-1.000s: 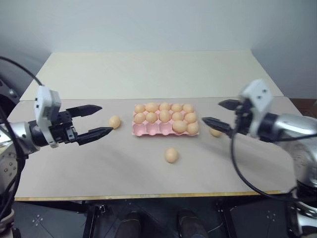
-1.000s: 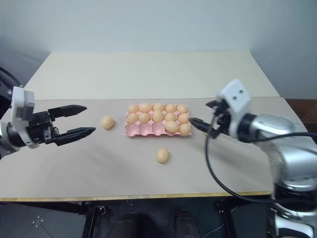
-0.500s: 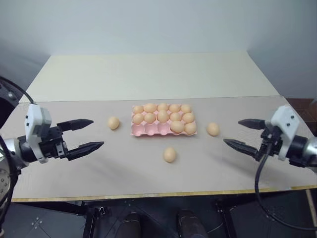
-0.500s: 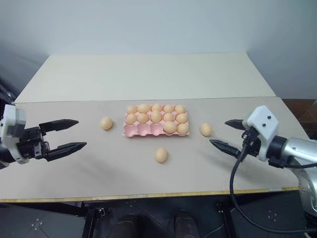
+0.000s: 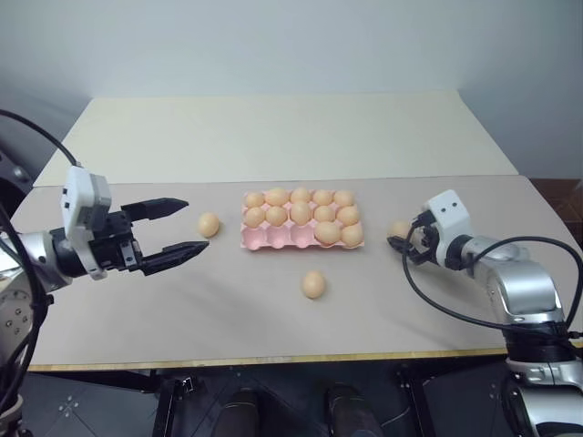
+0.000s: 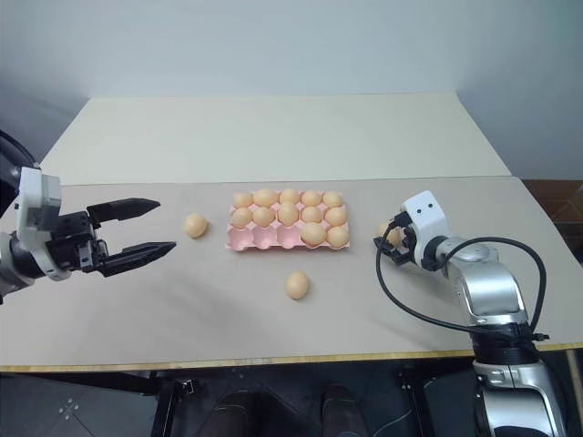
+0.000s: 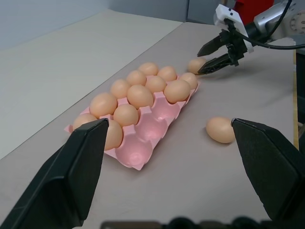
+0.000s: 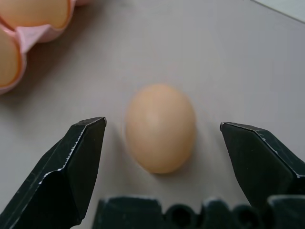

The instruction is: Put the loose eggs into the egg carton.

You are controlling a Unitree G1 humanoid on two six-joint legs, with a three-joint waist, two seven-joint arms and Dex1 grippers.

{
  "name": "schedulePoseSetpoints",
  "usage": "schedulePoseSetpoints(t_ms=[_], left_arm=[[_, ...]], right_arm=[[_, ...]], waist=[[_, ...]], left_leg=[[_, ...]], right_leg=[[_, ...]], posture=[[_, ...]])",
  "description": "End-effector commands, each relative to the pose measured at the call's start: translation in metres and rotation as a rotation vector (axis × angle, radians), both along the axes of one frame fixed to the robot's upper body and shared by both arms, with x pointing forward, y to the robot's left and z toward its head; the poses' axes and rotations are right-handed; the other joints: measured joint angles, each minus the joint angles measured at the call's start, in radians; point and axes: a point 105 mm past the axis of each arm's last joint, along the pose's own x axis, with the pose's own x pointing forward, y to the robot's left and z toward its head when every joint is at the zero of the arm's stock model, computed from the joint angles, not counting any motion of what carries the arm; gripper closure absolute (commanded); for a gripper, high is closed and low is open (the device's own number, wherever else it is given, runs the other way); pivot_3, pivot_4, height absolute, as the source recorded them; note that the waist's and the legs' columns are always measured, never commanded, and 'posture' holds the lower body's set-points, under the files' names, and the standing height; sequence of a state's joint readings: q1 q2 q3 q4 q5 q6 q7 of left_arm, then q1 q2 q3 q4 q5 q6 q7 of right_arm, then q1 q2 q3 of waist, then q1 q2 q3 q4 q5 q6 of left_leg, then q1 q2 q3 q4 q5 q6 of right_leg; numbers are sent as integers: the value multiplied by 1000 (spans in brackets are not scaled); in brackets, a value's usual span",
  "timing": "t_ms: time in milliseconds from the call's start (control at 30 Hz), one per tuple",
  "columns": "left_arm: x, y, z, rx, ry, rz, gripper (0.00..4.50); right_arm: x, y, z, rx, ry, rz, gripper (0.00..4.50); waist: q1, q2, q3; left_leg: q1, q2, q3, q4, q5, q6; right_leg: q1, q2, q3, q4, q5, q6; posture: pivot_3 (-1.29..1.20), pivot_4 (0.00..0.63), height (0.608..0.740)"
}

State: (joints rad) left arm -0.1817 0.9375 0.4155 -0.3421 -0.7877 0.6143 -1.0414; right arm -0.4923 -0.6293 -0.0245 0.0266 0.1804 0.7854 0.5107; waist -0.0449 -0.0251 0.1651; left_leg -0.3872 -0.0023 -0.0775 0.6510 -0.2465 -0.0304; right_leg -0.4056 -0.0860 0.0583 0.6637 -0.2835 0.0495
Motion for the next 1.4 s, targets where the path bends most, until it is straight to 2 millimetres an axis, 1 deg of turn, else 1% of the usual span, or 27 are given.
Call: schedulePoseSetpoints(t_ms=[33,67,100,167,200,333,367,400,467,567,633,700,767,800,867,933,1067,1200,1233,1267,1333,1367,1400], left_arm=[[-4,-3,7,-5,-31,-21,0],[-4,-3,7,-4,-31,-23,0],[-5,-3,7,-3,-32,-23,0],[-5,-2,7,-1,-32,-23,0],[-5,-1,7,3,-33,-23,0],[-6,1,8,12,-34,-22,0],[-6,1,8,13,-34,-22,0],[-6,1,9,12,-35,-22,0],[-5,1,10,7,-39,-22,0],[-4,1,14,-2,-47,-26,0],[-3,1,19,-17,-51,-38,0],[-3,0,24,-35,-46,-55,0],[-2,1,26,-41,-43,-58,0],[-1,1,26,-40,-41,-57,0],[0,2,21,-20,-26,-61,0],[1,1,18,-11,-15,-67,0],[0,0,17,-7,-12,-77,0],[0,-1,15,5,-10,-74,0],[0,-2,15,6,-10,-74,0],[-1,-2,14,7,-11,-73,0],[-2,-2,14,9,-12,-69,0],[-2,-2,13,10,-11,-66,0],[-3,-2,12,13,-7,-64,0]], right_arm=[[12,5,8,-7,-59,-27,45],[15,6,8,6,-62,-36,45],[17,7,8,7,-67,-39,318],[18,7,9,21,-71,-41,511],[19,7,9,34,-65,-47,778],[19,6,14,33,-74,-49,2191],[18,7,15,31,-77,-45,2331],[16,8,18,32,-83,-35,2368],[11,14,31,7,-120,-2,2368],[2,35,62,21,-183,73,2368],[-5,58,81,36,-210,142,2368],[-13,87,90,53,-218,223,2368],[-18,113,91,75,-220,284,2368],[-19,122,90,80,-216,301,2368],[-18,151,82,41,-223,357,2368],[-16,168,77,31,-223,373,2368],[-14,195,63,6,-211,416,2368],[-6,205,54,-14,-207,414,2368],[-6,205,53,-16,-205,415,1665],[-5,206,51,-17,-196,418,1425],[-5,205,49,-24,-193,417,771],[-4,204,50,-24,-196,417,413],[-5,203,55,-15,-210,416,101]], waist=[[-2,0,0],[-3,0,0],[-4,0,0],[-3,0,0],[-3,0,0],[-2,0,0],[-2,0,0],[-2,0,0],[-1,0,0],[-2,0,0],[-7,0,0],[-11,0,0],[-13,0,0],[-15,0,0],[-19,0,0],[-23,0,0],[-22,0,0],[-23,0,0],[-23,0,0],[-23,0,0],[-24,0,0],[-24,0,0],[-24,0,0]], left_leg=[[0,0,0,0,0,0],[1,0,0,0,0,0],[1,0,0,0,0,0],[1,0,0,0,0,0],[1,0,0,0,0,0],[0,0,0,0,0,0],[0,0,0,0,0,0],[0,0,0,0,0,0],[1,0,0,0,0,0],[0,0,0,0,0,0],[1,0,0,0,0,0],[1,1,0,0,0,0],[1,1,-1,0,0,0],[2,2,-1,0,0,0],[1,2,-1,0,0,0],[1,2,-1,0,0,0],[1,2,-1,0,0,0],[1,2,-2,0,0,0],[1,2,-2,0,0,0],[1,2,-2,0,0,0],[1,2,-2,0,0,0],[1,2,-2,0,0,0],[1,2,-2,0,0,0]], right_leg=[[0,0,0,0,0,0],[0,0,0,1,0,0],[0,1,0,1,0,0],[0,1,0,1,0,0],[0,1,0,1,0,0],[0,1,0,0,0,0],[0,1,0,0,0,0],[0,1,0,0,0,0],[0,1,0,1,0,0],[0,1,0,1,0,0],[0,1,0,1,0,0],[0,1,1,1,0,0],[0,2,0,1,0,0],[1,3,0,1,0,0],[0,3,0,1,0,0],[0,3,1,1,0,0],[-1,3,0,2,0,0],[-1,3,0,2,0,0],[-2,3,0,2,0,0],[-2,3,0,2,0,0],[-2,3,0,2,0,0],[-2,3,0,2,0,0],[-2,3,0,2,0,0]], posture=[[0,150,740],[0,150,740],[0,150,740],[0,150,740],[0,150,740],[0,150,740],[0,150,740],[0,150,740],[0,150,740],[0,150,740],[0,150,740],[0,150,740],[0,150,740],[0,150,740],[0,150,740],[0,150,740],[0,150,740],[0,150,740],[0,150,740],[0,150,740],[0,150,740],[0,150,740],[0,150,740]])
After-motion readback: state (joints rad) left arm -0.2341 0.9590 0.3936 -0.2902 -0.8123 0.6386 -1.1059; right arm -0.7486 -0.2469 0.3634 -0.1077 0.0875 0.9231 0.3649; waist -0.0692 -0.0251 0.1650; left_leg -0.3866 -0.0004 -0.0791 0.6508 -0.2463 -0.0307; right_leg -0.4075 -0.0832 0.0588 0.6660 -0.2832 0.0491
